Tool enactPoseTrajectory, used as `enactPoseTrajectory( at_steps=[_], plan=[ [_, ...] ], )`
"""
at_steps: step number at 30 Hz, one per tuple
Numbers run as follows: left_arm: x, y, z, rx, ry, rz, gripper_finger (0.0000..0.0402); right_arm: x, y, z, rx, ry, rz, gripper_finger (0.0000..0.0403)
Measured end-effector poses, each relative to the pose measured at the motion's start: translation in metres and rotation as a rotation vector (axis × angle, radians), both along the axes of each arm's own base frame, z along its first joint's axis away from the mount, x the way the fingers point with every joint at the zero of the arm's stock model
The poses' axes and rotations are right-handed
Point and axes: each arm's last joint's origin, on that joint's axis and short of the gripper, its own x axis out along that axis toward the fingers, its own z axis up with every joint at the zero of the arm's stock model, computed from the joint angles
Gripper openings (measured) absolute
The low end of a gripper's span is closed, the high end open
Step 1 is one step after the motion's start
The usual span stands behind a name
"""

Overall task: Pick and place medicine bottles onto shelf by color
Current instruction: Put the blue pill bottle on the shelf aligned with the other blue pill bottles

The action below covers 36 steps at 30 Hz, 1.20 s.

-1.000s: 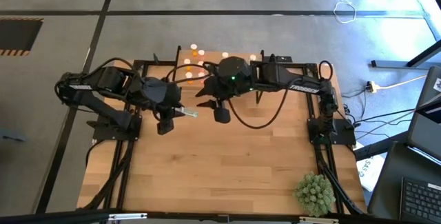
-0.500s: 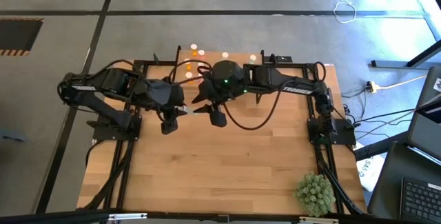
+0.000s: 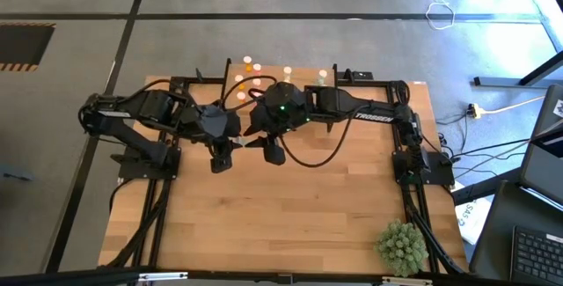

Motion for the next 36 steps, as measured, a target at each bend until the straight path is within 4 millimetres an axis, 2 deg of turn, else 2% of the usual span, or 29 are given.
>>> enactPoseTrajectory(
  at_steps=[15, 36],
  plan=[
    [-0.001, 0.000, 0.000, 0.000, 0.000, 0.000, 0.0112, 0.015, 0.000, -0.023, 0.037, 0.065, -0.024, 0.0158],
    [0.000, 0.000, -0.003, 0.005, 0.037, 0.001, 0.0112, 0.017, 0.000, -0.020, 0.017, 0.024, -0.010, 0.0158]
  ],
)
